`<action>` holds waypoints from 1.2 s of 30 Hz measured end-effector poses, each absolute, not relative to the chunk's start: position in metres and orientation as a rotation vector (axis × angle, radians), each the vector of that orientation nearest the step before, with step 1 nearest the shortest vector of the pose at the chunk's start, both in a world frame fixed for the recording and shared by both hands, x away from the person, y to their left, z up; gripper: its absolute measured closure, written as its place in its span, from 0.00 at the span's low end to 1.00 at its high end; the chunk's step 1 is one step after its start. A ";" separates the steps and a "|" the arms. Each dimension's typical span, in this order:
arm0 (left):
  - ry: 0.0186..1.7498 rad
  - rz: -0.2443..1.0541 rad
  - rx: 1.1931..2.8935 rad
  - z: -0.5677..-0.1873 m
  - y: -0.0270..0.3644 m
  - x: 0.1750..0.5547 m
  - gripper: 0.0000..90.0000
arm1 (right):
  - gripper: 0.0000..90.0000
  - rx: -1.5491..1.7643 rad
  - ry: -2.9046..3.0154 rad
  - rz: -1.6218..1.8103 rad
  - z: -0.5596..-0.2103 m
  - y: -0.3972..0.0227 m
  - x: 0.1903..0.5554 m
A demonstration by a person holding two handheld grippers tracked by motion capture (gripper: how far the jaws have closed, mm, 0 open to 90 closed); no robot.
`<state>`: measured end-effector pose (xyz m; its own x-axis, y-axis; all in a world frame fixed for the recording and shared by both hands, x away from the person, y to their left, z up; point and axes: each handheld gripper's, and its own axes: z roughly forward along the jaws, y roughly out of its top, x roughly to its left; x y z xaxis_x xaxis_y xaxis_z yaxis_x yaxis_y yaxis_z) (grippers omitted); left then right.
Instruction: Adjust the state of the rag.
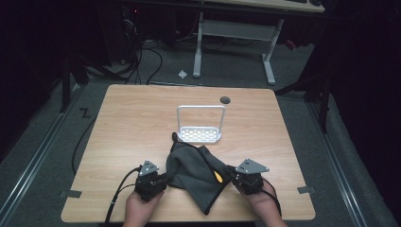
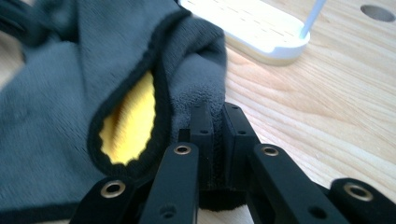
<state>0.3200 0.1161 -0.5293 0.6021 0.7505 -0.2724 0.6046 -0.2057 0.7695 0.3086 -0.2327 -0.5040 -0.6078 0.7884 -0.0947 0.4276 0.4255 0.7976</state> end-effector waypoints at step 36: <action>0.975 0.187 1.913 -0.506 0.132 0.343 0.84 | 0.78 1.240 2.121 1.005 -0.504 -0.288 0.309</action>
